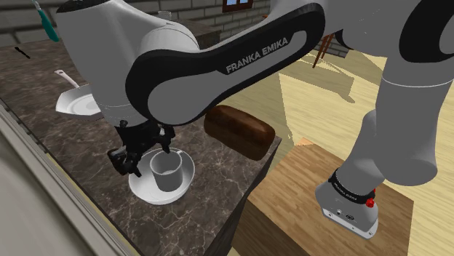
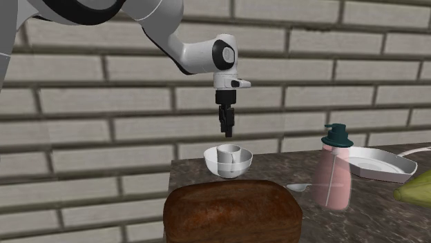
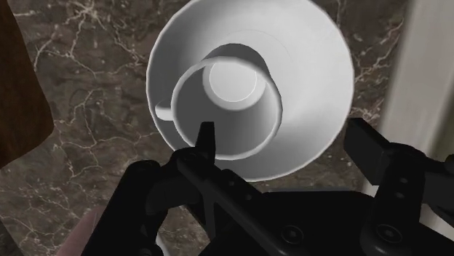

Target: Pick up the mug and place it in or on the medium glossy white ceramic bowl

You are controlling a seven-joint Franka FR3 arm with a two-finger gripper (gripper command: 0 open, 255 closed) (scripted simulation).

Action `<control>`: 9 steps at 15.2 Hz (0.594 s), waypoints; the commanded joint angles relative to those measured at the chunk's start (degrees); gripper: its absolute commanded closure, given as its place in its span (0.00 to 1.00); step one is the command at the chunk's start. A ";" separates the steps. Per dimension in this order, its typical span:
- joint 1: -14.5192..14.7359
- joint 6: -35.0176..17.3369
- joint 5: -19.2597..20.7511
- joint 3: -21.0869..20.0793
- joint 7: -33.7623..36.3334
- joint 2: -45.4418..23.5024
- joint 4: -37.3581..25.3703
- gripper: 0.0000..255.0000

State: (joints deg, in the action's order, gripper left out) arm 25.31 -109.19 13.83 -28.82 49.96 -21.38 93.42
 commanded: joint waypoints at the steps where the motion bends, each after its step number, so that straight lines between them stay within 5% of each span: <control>1: 0.00 0.00 0.00 0.00 0.00 0.00 0.00 0.00; 9: 0.53 6.83 -0.79 -0.48 -0.65 0.91 -6.09 0.00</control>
State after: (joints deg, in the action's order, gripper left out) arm 25.78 -102.65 13.01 -29.31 49.32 -20.35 87.70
